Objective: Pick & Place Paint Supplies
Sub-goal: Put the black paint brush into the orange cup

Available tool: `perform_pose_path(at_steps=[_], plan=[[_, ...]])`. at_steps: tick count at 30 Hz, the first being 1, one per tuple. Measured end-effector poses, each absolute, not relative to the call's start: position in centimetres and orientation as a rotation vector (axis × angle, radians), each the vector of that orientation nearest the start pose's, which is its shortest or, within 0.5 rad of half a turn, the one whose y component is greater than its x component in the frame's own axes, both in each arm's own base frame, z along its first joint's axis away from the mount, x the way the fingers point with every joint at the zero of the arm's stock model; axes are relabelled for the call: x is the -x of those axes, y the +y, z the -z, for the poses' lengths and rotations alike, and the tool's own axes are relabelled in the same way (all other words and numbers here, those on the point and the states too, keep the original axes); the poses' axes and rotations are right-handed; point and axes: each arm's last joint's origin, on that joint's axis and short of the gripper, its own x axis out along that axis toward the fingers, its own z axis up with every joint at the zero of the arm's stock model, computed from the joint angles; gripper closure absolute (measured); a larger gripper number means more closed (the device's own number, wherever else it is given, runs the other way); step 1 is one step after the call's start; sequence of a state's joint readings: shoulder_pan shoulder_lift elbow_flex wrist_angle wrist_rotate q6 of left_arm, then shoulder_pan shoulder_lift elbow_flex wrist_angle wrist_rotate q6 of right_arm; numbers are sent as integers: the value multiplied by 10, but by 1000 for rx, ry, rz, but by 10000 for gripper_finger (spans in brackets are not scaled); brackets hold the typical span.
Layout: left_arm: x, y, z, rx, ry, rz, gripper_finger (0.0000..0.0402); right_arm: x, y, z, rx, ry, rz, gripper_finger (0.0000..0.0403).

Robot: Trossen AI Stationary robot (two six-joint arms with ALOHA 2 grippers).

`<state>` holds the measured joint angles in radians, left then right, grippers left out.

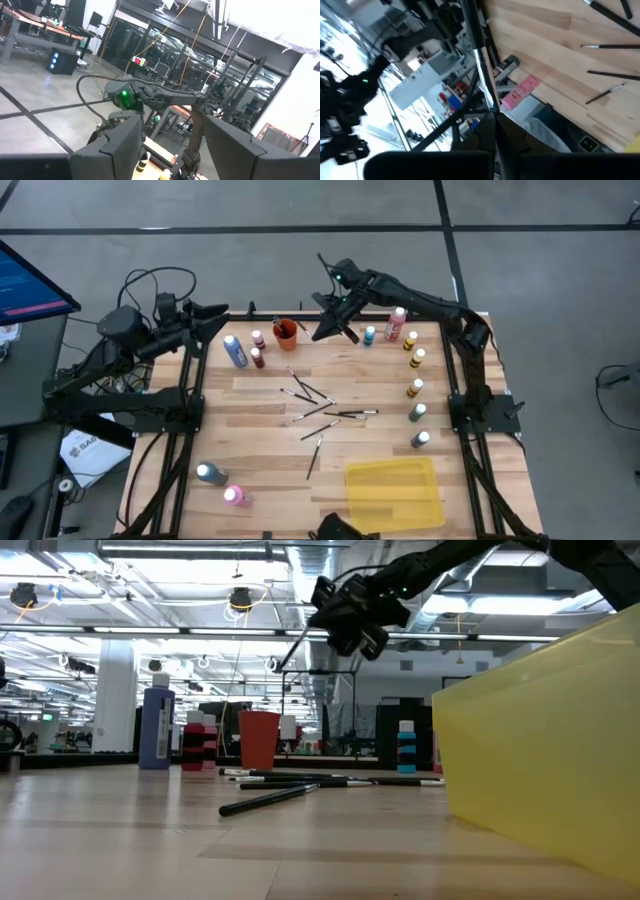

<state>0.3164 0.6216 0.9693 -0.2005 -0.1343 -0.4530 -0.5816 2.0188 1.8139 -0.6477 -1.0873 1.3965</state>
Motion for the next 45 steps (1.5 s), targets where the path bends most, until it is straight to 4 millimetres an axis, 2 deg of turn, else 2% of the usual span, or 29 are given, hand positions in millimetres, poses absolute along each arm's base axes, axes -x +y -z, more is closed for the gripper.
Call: perform_pose_path(at_steps=[3, 7, 13, 16, 31, 37, 45], plan=[[-104, 38, -412, 430, -258, -406, 190, -382, -220, -289, -1990, 884, 20, 403], [-104, 38, -413, 429, -267, -403, 190, -395, -219, -264, -2042, 932, 52, 403], [-104, 38, -414, 429, -272, -402, 190, -423, -216, -248, -2048, 914, -44, 403], [-104, 38, -414, 429, -272, -402, 190, -430, -216, -241, -2071, 914, -43, 403], [-98, 36, -415, 425, -292, -397, 190, -419, -238, -241, -2084, 812, 63, 403], [-98, 36, -415, 424, -291, -397, 190, -426, -238, -223, -2100, 834, 77, 403], [-96, 35, -416, 423, -297, -396, 190, -435, -234, -212, -2101, 848, 57, 403]])
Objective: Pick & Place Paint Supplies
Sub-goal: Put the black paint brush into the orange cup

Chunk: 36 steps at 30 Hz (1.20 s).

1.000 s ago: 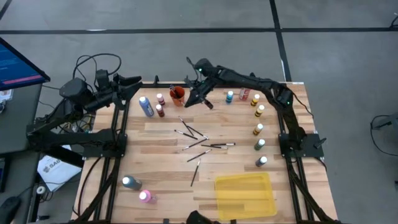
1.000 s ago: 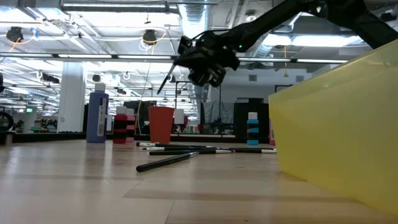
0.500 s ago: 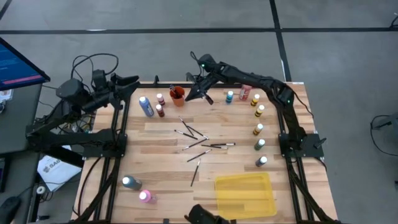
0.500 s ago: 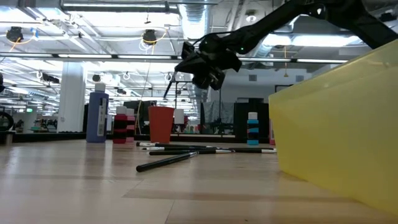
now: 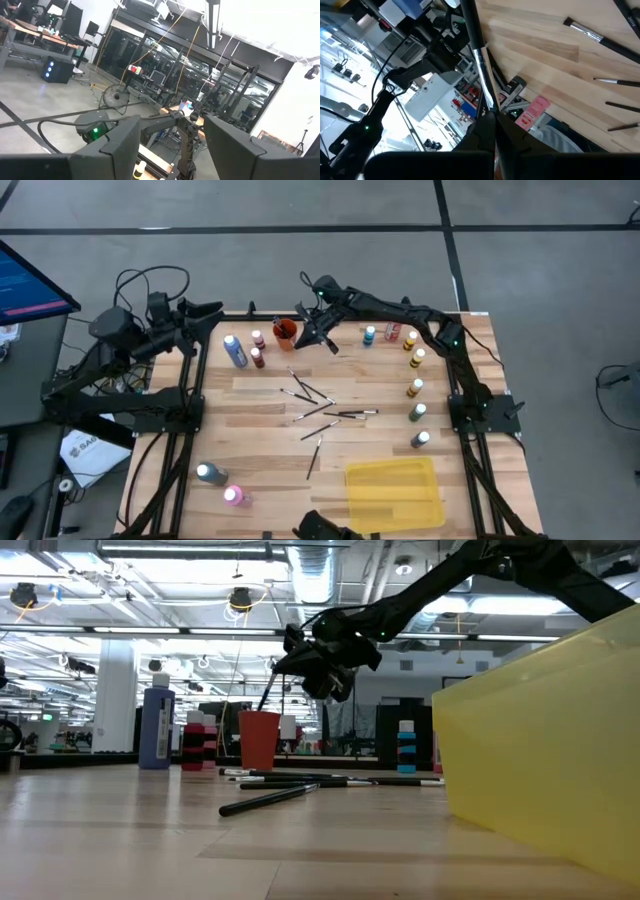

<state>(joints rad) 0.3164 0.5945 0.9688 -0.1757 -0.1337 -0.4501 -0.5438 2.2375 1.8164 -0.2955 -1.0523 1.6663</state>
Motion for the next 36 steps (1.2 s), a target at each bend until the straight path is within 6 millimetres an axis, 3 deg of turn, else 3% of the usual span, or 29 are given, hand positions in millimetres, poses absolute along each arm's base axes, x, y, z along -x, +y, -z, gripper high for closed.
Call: perform_pose_path(at_steps=[12, 26, 32, 36], plan=[[-95, 35, -416, 413, -299, -396, 190, -435, -236, -211, -2092, 809, 108, 401], [-92, 34, -417, 370, -298, -400, 190, -439, -240, -217, -2064, 722, 97, 334], [-92, 34, -417, 327, -288, -406, 190, -448, -245, -234, -1963, 567, -16, 326], [-92, 34, -416, 294, -278, -411, 190, -452, -243, -275, -1734, 477, -159, 329]])
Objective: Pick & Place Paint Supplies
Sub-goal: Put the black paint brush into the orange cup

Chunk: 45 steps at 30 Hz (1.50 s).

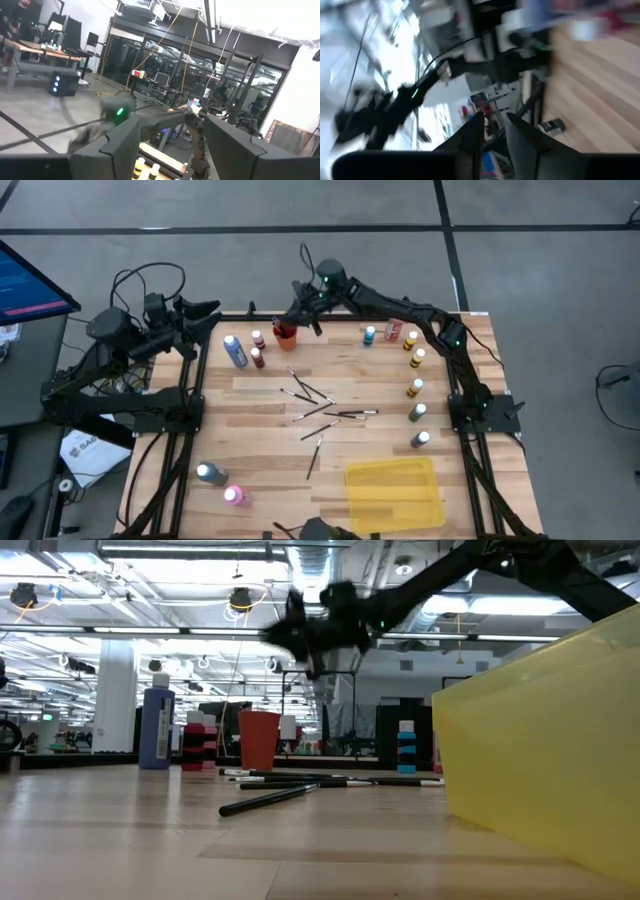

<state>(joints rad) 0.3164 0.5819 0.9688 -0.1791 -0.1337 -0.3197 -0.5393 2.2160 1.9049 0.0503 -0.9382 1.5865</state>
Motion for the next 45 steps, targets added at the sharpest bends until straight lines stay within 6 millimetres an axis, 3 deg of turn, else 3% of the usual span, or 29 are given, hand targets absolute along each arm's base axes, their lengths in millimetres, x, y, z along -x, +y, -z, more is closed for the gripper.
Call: perform_pose_path(at_steps=[5, 10, 17, 21, 28, 32, 34, 38, 45], plan=[[-92, 34, -416, 244, -263, -418, 190, -443, -216, -337, -1456, 500, -283, 343], [-92, 34, -416, 230, -259, -420, 190, -414, -168, -372, -1252, 681, -236, 360], [-94, 35, -415, 210, -246, -424, 190, -365, -94, -387, -881, 1016, 138, 371], [-96, 35, -414, 218, -230, -425, 190, -341, -60, -389, -610, 1209, 325, 348], [-104, 37, -411, 228, -195, -388, 190, -340, -24, -377, -303, 1316, 266, 261], [-109, 38, -409, 252, -180, -384, 190, -337, -16, -350, -195, 1402, 222, 213], [-109, 38, -409, 254, -177, -385, 190, -325, -13, -339, -160, 1467, 216, 197], [-111, 39, -408, 256, -171, -385, 190, -304, -8, -303, -112, 1543, 198, 184], [-113, 40, -408, 257, -167, -387, 190, -276, -4, -249, -117, 1445, 184, 193]])
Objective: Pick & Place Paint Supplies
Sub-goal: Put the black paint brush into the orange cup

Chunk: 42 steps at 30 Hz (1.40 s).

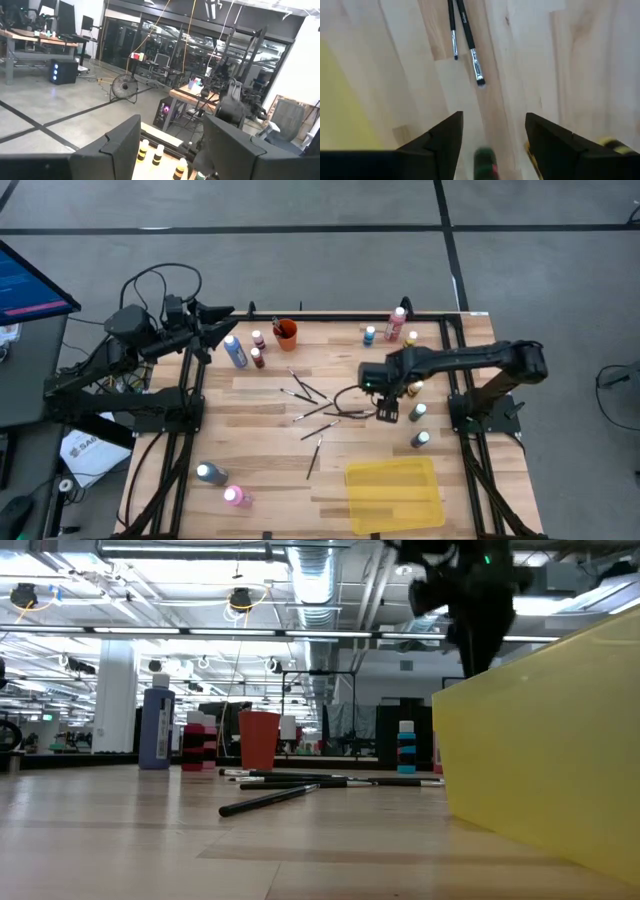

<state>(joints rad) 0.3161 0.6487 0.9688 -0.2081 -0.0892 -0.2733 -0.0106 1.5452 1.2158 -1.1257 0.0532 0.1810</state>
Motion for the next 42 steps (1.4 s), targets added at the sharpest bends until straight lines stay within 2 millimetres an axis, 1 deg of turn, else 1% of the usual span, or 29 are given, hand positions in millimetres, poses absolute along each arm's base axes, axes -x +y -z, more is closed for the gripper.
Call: perform_pose_path(at_steps=[3, 6, 9, 11, 16, 24, 26, 31, 36, 42], plan=[[-113, 40, -408, 258, -166, -399, 190, -270, -3, -223, -110, 1426, 174, 196], [-115, 41, -407, 258, -161, -403, 190, -272, -3, -197, -101, 1434, 155, 197], [-116, 41, -407, 259, -159, -407, 190, -276, -3, -178, -84, 1442, 139, 195], [-116, 41, -407, 263, -160, -408, 190, -276, -3, -167, -58, 1480, 117, 194], [-116, 41, -407, 276, -164, -407, 190, -279, -3, -158, 2, 1511, 61, 193], [-116, 41, -407, 278, -165, -411, 190, -286, -3, -159, 12, 1440, 51, 199], [-116, 41, -407, 279, -166, -411, 190, -283, -3, -155, 11, 1447, 51, 200], [-116, 41, -407, 280, -168, -410, 190, -270, -3, -137, -1, 1486, 61, 200], [-116, 41, -407, 281, -168, -409, 190, -269, -3, -135, -11, 1468, 67, 202], [-116, 41, -407, 280, -169, -409, 190, -272, -3, -135, 16, 1444, 42, 202]])
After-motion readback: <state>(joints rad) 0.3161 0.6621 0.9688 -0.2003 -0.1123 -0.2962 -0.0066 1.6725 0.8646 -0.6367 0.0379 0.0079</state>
